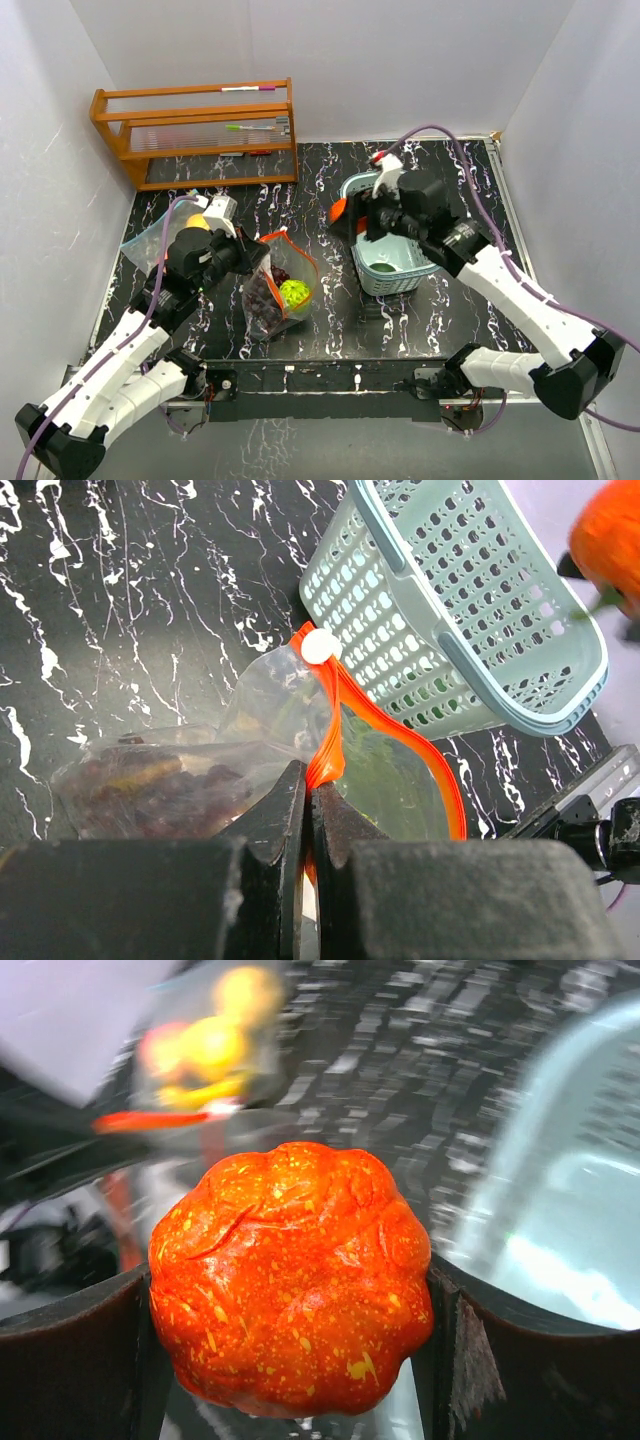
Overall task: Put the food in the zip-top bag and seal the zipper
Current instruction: Place the fake fruit in the zipper food storage bag.
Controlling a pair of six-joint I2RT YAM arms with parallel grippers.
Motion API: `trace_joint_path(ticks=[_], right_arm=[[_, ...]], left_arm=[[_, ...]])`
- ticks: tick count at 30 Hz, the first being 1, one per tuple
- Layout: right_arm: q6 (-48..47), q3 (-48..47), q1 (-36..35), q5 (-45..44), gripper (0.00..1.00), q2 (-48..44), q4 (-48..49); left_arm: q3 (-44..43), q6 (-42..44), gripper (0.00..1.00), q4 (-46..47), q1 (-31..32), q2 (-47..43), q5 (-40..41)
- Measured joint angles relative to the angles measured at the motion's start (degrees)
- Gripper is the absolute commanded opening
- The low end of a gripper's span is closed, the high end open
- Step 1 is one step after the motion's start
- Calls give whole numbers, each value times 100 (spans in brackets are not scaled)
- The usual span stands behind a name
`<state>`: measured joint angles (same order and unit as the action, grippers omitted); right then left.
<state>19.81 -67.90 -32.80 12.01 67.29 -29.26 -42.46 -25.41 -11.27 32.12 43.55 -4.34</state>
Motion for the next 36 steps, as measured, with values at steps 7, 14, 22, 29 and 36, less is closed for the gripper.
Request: trace_joint_path(ticks=[7, 14, 22, 29, 36], right_arm=[[4, -127, -1816, 732, 31, 184, 944], [109, -164, -2347, 595, 36, 1084, 1274], [304, -166, -2334, -251, 53, 1504, 1023], [431, -166, -2328, -940, 89, 1784, 509], [424, -175, -2328, -942, 98, 1722, 472]], left_arm=[[11, -59, 0, 57, 0, 26, -103], [11, -59, 0, 37, 0, 13, -122], [11, -57, 0, -55, 0, -105, -125], [11, -57, 0, -105, 0, -155, -125], [11, -57, 0, -107, 0, -155, -125]])
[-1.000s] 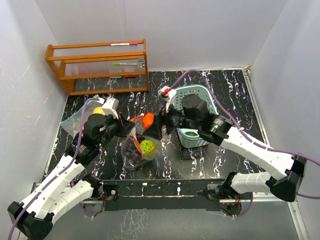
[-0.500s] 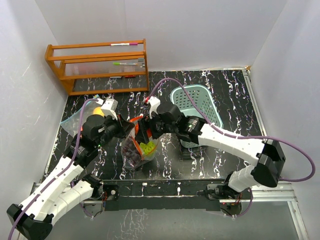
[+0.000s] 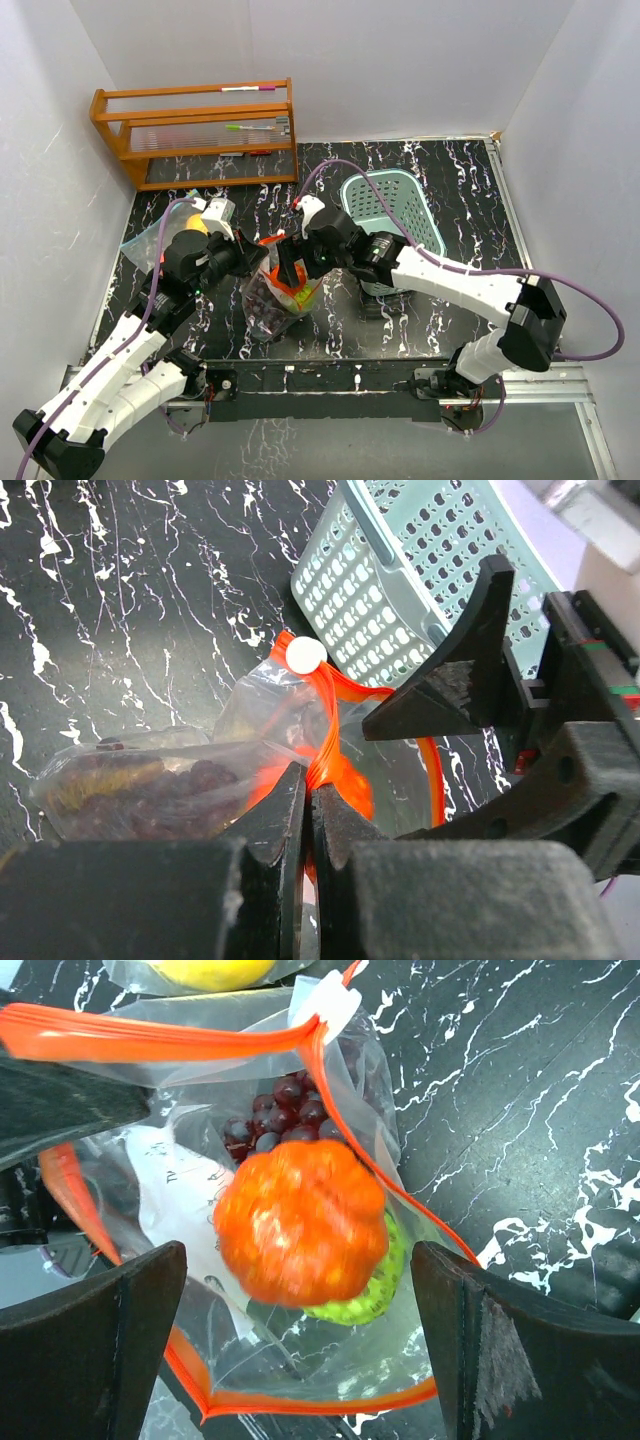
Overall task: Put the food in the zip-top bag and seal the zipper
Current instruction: Place the fake fruit in the zipper food storage bag, then pick up the fake fruit from the bin.
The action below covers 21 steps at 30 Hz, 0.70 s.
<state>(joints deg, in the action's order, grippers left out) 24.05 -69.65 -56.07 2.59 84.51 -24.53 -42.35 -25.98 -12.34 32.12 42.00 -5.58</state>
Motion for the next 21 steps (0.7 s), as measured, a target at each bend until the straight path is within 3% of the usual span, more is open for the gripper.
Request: trace_joint_path(ticks=[7, 12, 21], right_arm=[[-4, -328, -2, -20, 98, -212, -162], [205, -409, 114, -859, 98, -820, -629], [581, -22, 1930, -1718, 98, -1755, -1823]], left_arm=[[4, 0, 0, 0, 0, 0, 0], [4, 0, 0, -2, 0, 0, 0], [11, 0, 0, 0, 0, -2, -2]])
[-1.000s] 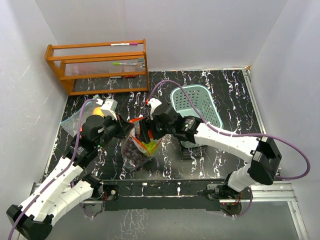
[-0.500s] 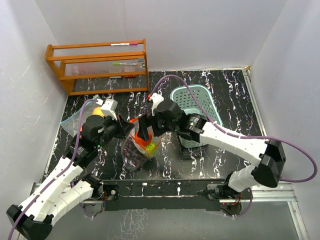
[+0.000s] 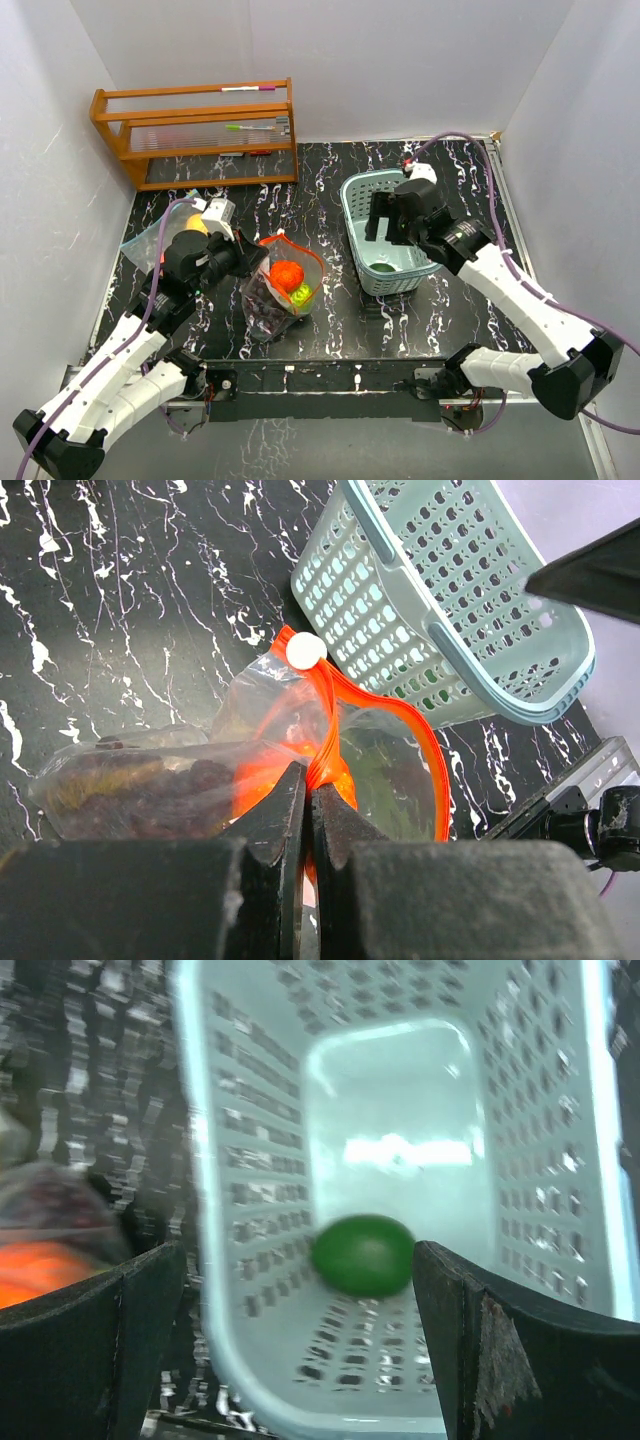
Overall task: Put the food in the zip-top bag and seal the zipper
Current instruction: Pick up the fake fruit from the bin.
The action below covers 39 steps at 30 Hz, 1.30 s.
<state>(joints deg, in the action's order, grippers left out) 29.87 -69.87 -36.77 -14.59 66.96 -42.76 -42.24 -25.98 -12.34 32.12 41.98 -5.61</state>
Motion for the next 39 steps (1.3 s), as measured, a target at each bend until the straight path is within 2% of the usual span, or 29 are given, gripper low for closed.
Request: trace_joint_path(ticks=[4, 9, 23, 25, 27, 31, 32, 35, 39], right_arm=[[-111, 601, 433, 31, 98, 136, -223], [-284, 1123, 627, 350, 98, 651, -181], [-660, 1744, 809, 1283, 98, 1788, 636], [-699, 1755, 828, 1307, 90, 2009, 745], [-745, 1755, 841, 1331, 77, 2186, 857], [-769, 1753, 846, 1349, 39, 2271, 953], [-778, 1751, 844, 1344, 33, 2269, 960], [-789, 1694, 844, 1270, 28, 2177, 872], [-881, 1318, 844, 1172, 25, 1746, 570]], left_arm=[[15, -7, 0, 11, 0, -4, -24], [24, -17, 0, 15, 0, -7, -48], [105, -17, 0, 37, 0, -42, -46], [105, -15, 0, 37, 0, -42, -46], [105, -11, 0, 37, 0, -42, -44], [105, 2, 0, 35, 0, -42, -42], [105, 2, 0, 35, 0, -42, -42], [105, 0, 0, 35, 0, -39, -42], [105, 0, 0, 39, 0, -28, -42]])
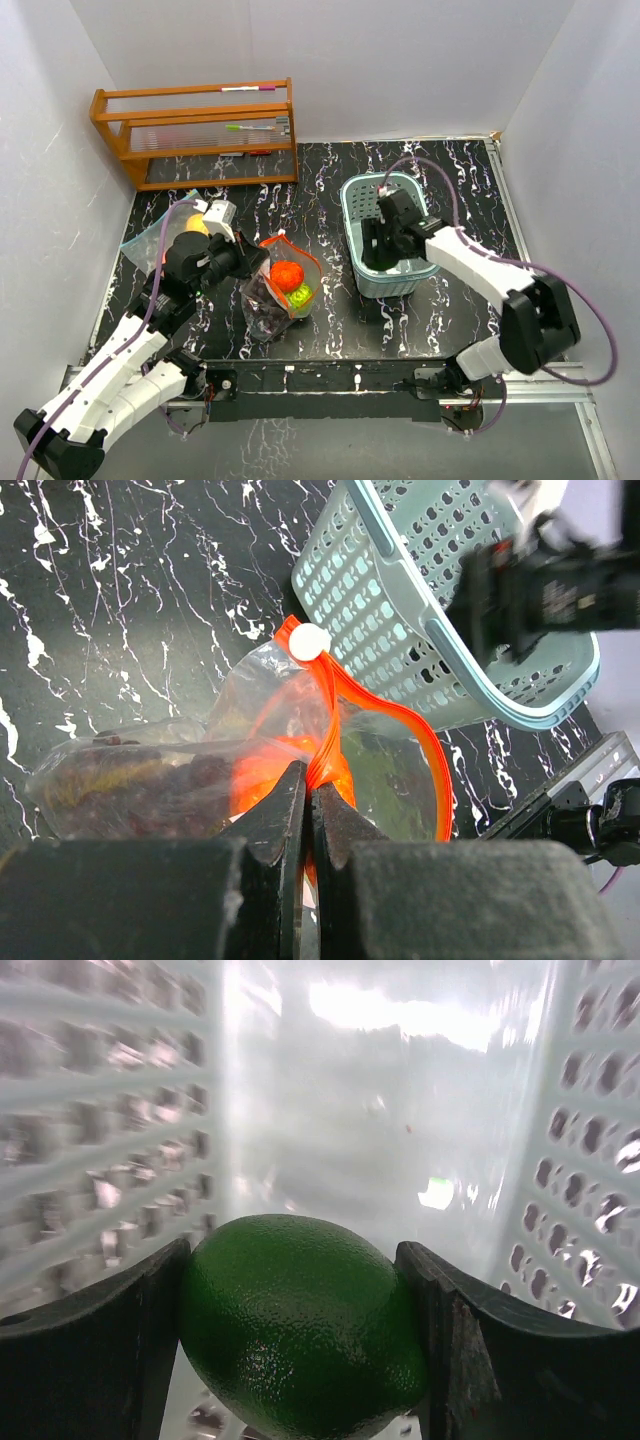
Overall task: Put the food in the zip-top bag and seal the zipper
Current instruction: Pick up the fake fruit from the bin, then place the fake fruit in the zipper food storage bag.
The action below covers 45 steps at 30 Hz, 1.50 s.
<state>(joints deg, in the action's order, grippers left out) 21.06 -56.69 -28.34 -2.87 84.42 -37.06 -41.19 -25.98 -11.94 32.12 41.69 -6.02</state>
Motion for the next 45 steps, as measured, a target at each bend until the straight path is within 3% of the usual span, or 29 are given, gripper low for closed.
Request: trace_joint_path(ticks=[4, 10, 13, 16, 22, 33, 38, 43, 45], right_arm=[[-173, -560, 4, 391, 25, -879, 2], [-219, -879, 0, 2184, 25, -2306, 887], [-61, -852, -243, 3045, 25, -2529, 1460], [59, -774, -918, 3407, 25, -2439, 1902], [144, -765, -2570, 3364, 26, -1598, 2398], [326, -841, -2627, 1884, 30, -208, 2465], [348, -1268, -2634, 1303, 48, 341, 2208], [352, -1526, -2667, 868, 92, 446, 1851], [380, -1556, -2682, 750, 98, 446, 1764]], left_arm=[[0, -2, 0, 20, 0, 33, -4], [-2, -26, 0, 83, 0, 72, -44], [-2, -66, 0, 125, 0, 105, -94], [-7, -94, 0, 127, 0, 136, -146], [-48, -160, 0, 125, 0, 192, -258], [-122, -210, 0, -76, 0, -7, -485], [-125, -201, 0, -177, 0, -157, -544], [-125, -190, 0, -181, -33, -234, -448], [-125, -192, 0, -186, -33, -245, -446]])
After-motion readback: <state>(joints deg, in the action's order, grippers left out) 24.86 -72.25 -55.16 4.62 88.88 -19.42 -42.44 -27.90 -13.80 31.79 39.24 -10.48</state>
